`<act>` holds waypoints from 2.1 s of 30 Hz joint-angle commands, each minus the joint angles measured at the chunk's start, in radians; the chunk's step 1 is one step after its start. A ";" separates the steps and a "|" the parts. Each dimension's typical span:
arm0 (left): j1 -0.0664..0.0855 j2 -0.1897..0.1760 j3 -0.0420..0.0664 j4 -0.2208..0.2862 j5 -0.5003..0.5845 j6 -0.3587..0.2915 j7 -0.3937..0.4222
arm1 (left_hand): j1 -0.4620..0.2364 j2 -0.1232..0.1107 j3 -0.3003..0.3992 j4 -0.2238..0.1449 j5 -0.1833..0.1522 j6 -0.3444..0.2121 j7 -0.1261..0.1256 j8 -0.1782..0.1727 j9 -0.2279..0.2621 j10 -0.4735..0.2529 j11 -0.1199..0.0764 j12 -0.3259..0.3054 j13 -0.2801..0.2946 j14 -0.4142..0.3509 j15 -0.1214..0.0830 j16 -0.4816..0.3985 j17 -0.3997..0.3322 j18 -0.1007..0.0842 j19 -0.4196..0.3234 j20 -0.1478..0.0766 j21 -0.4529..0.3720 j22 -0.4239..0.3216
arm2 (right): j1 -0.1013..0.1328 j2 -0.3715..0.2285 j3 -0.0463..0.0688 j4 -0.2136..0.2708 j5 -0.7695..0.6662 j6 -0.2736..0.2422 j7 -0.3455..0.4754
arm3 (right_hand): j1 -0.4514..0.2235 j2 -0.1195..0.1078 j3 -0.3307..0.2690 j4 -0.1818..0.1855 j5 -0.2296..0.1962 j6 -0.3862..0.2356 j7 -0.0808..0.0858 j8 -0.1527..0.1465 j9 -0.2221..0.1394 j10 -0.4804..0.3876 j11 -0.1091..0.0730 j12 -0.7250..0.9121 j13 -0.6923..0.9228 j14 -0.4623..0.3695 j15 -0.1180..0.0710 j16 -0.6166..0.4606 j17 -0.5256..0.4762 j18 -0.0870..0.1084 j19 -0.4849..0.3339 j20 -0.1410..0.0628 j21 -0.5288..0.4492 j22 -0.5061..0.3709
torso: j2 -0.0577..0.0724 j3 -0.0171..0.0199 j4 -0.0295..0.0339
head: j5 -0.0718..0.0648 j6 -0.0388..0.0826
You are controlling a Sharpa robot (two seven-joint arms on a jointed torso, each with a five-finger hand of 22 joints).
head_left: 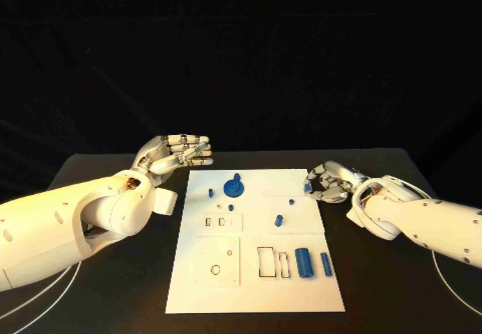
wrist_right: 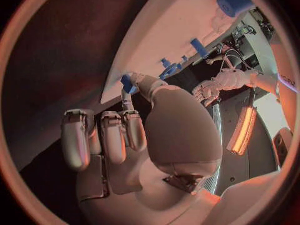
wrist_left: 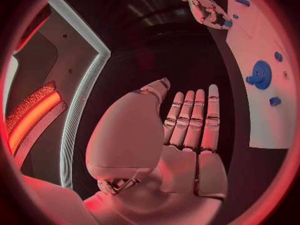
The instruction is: Assemble the parts on the task board
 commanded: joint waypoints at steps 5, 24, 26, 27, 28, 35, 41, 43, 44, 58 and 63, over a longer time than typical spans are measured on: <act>0.001 0.000 0.001 -0.001 0.000 0.016 0.006 | -0.001 -0.003 0.002 -0.002 -0.003 -0.008 0.031 -0.004 0.002 0.000 0.003 -0.004 -0.001 -0.007 -0.002 -0.006 0.001 0.012 -0.005 -0.001 -0.003 -0.001 | 0.003 0.001 0.000 0.025 -0.007 -0.092 -0.029 | -0.001 0.020 0.009 0.000 0.002 0.007 -0.003 0.011 0.008 0.014 -0.005 0.011 0.158 0.106 -0.009 0.006 0.263 -0.015 0.054 -0.007 0.007 0.196 | -0.002 -0.0009 -0.0011 | 0.003 -0.002; 0.001 0.012 -0.001 -0.028 0.000 0.017 0.002 | -0.002 -0.003 0.004 -0.003 -0.003 -0.008 0.031 -0.004 0.002 0.000 0.003 -0.003 -0.001 -0.007 -0.002 -0.007 0.002 0.012 -0.006 0.000 -0.003 -0.002 | 0.066 0.107 -0.002 0.260 -0.092 -0.117 -0.288 | -0.013 0.033 0.019 0.003 0.006 0.001 -0.003 0.019 0.012 0.010 -0.007 0.006 0.153 0.106 -0.012 0.006 0.263 -0.015 0.054 -0.011 0.006 0.196 | -0.019 -0.0055 -0.0054 | 0.017 -0.015; 0.001 0.016 -0.001 -0.032 0.000 0.017 0.001 | -0.002 -0.003 0.004 -0.003 -0.003 -0.008 0.031 -0.004 0.002 0.000 0.003 -0.003 -0.001 -0.007 -0.002 -0.007 0.002 0.012 -0.006 0.000 -0.003 -0.002 | 0.063 0.135 -0.004 0.270 -0.107 -0.111 -0.306 | -0.013 0.033 0.019 0.003 0.006 0.001 -0.003 0.019 0.012 0.010 -0.007 0.006 0.153 0.106 -0.012 0.006 0.263 -0.015 0.054 -0.011 0.006 0.196 | -0.021 -0.0073 -0.0048 | 0.018 -0.017; 0.001 0.017 -0.001 -0.034 0.000 0.017 0.001 | -0.002 -0.003 0.004 -0.003 -0.003 -0.008 0.031 -0.004 0.002 0.000 0.003 -0.003 -0.001 -0.007 -0.002 -0.007 0.002 0.012 -0.006 0.000 -0.003 -0.002 | 0.061 0.143 -0.005 0.272 -0.111 -0.109 -0.311 | -0.013 0.033 0.019 0.003 0.006 0.001 -0.003 0.019 0.012 0.010 -0.007 0.006 0.153 0.106 -0.012 0.006 0.263 -0.015 0.054 -0.011 0.006 0.196 | -0.022 -0.0083 -0.0049 | 0.018 -0.018; 0.001 0.020 -0.001 -0.036 0.000 0.017 0.000 | -0.002 -0.003 0.004 -0.003 -0.003 -0.008 0.031 -0.004 0.002 0.000 0.003 -0.003 -0.001 -0.007 -0.002 -0.007 0.002 0.012 -0.006 0.000 -0.003 -0.002 | 0.059 0.156 -0.006 0.274 -0.118 -0.105 -0.321 | -0.015 0.033 0.019 0.004 0.005 -0.001 -0.003 0.020 0.012 0.008 -0.007 0.005 0.152 0.106 -0.012 0.006 0.263 -0.014 0.054 -0.012 0.005 0.195 | -0.023 -0.0092 -0.0050 | 0.019 -0.019; 0.001 0.029 -0.001 -0.042 -0.004 0.013 -0.008 | -0.002 -0.003 0.004 -0.003 -0.003 -0.007 0.031 -0.003 0.002 0.001 0.002 -0.003 0.000 -0.007 -0.002 -0.007 0.003 0.012 -0.006 0.000 -0.003 -0.002 | 0.031 0.225 -0.014 0.272 -0.168 -0.084 -0.380 | -0.022 0.032 0.019 0.006 0.005 -0.004 -0.003 0.022 0.013 0.007 -0.006 0.004 0.151 0.106 -0.012 0.006 0.263 -0.014 0.054 -0.012 0.004 0.195 | -0.024 -0.0137 -0.0034 | 0.024 -0.024; 0.001 0.031 -0.002 -0.043 -0.007 0.010 -0.012 | -0.002 -0.003 0.004 -0.004 -0.003 -0.007 0.031 -0.003 0.002 0.001 0.002 -0.003 0.000 -0.007 -0.002 -0.007 0.003 0.012 -0.006 0.000 -0.003 -0.002 | 0.007 0.262 -0.021 0.269 -0.211 -0.068 -0.415 | -0.026 0.030 0.018 0.006 0.005 -0.005 -0.003 0.023 0.014 0.006 -0.006 0.002 0.150 0.106 -0.012 0.006 0.263 -0.013 0.051 -0.012 -0.001 0.191 | -0.024 -0.0125 -0.0044 | 0.029 -0.027; 0.001 0.032 -0.002 -0.042 -0.008 0.010 -0.014 | -0.002 -0.004 0.004 -0.004 -0.003 -0.007 0.030 -0.003 0.002 0.001 0.002 -0.003 0.000 -0.007 -0.002 -0.007 0.003 0.012 -0.006 0.000 -0.003 -0.002 | 0.000 0.272 -0.024 0.266 -0.221 -0.063 -0.425 | -0.029 0.028 0.017 0.007 0.005 -0.005 -0.004 0.025 0.015 0.005 -0.007 0.002 0.149 0.106 -0.012 0.006 0.263 -0.013 0.050 -0.012 -0.002 0.190 | -0.023 -0.0125 -0.0040 | 0.028 -0.027; 0.001 0.032 -0.002 -0.042 -0.008 0.011 -0.014 | -0.002 -0.004 0.004 -0.005 -0.003 -0.006 0.030 -0.003 0.003 0.002 0.002 -0.002 0.000 -0.006 -0.002 -0.007 0.004 0.013 -0.005 -0.001 -0.003 -0.002 | -0.003 0.276 -0.025 0.265 -0.226 -0.061 -0.429 | -0.029 0.028 0.017 0.007 0.005 -0.005 -0.004 0.025 0.015 0.005 -0.007 0.001 0.149 0.106 -0.012 0.006 0.263 -0.012 0.050 -0.012 -0.003 0.190 | -0.023 -0.0124 -0.0035 | 0.028 -0.028; 0.001 0.033 -0.002 -0.042 -0.010 0.012 -0.019 | 0.000 -0.006 0.005 -0.008 -0.003 -0.006 0.029 -0.002 0.003 0.003 0.001 -0.002 0.000 -0.006 -0.003 -0.007 0.005 0.013 -0.005 -0.001 -0.002 -0.002 | -0.039 0.312 -0.034 0.248 -0.283 -0.038 -0.445 | -0.037 0.020 0.015 0.006 0.004 -0.007 -0.005 0.030 0.017 0.006 -0.008 0.002 0.150 0.106 -0.013 0.006 0.263 -0.012 0.049 -0.013 -0.004 0.189 | -0.023 -0.0104 -0.0041 | 0.033 -0.043; 0.001 0.033 -0.002 -0.042 -0.011 0.013 -0.019 | 0.000 -0.007 0.005 -0.008 -0.003 -0.005 0.030 -0.002 0.003 0.003 0.001 -0.002 0.000 -0.006 -0.003 -0.007 0.005 0.013 -0.005 -0.001 -0.002 -0.002 | -0.048 0.320 -0.035 0.238 -0.287 -0.035 -0.443 | -0.038 0.018 0.014 0.006 0.003 -0.007 -0.005 0.031 0.017 0.005 -0.008 0.001 0.149 0.106 -0.013 0.006 0.263 -0.012 0.048 -0.013 -0.006 0.187 | -0.023 -0.0100 -0.0037 | 0.036 -0.045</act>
